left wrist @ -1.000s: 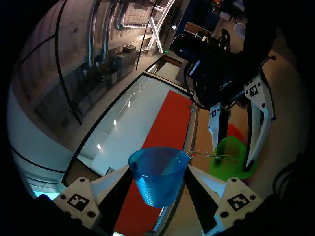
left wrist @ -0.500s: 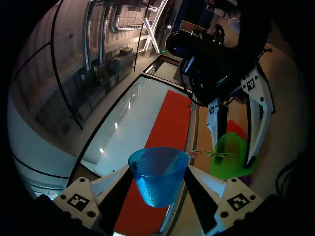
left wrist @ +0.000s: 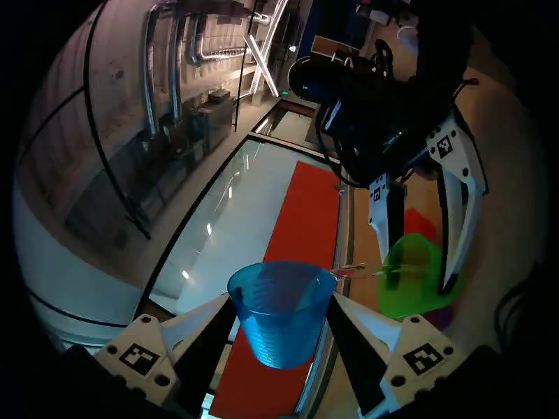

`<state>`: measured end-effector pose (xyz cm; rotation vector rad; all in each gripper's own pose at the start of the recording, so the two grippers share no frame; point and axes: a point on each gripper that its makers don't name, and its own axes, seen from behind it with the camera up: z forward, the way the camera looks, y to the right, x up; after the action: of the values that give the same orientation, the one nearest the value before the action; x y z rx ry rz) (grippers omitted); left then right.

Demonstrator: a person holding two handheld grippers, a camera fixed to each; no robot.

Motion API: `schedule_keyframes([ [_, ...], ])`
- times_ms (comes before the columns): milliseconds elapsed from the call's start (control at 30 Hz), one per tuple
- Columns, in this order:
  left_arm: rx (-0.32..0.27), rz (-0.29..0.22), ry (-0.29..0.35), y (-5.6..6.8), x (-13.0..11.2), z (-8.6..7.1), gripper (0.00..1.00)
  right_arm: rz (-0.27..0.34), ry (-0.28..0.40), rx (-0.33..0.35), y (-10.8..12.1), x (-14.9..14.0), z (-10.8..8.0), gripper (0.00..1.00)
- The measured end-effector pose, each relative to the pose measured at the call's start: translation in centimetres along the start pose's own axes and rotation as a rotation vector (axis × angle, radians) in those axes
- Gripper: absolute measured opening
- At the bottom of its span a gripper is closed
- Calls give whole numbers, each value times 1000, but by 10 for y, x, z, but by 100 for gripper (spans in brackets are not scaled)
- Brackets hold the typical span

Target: Pour water

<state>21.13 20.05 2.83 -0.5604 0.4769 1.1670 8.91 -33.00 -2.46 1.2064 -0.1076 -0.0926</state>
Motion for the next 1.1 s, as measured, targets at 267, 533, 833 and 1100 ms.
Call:
schedule_keyframes([
  [267, 4, 25, -2, 0, -2, -1, 85, -6, 0, 3, -2, 0, 1, 90],
  [533, 9, 51, -3, -2, -3, 0, 85, -10, 3, 5, -4, 2, 2, 90],
  [833, 14, 93, -5, -3, -1, 1, 85, -13, 6, 4, -4, 3, 2, 90],
  [1100, 19, 126, -4, -6, 0, 1, 84, -18, 7, 2, -3, 5, 1, 90],
])
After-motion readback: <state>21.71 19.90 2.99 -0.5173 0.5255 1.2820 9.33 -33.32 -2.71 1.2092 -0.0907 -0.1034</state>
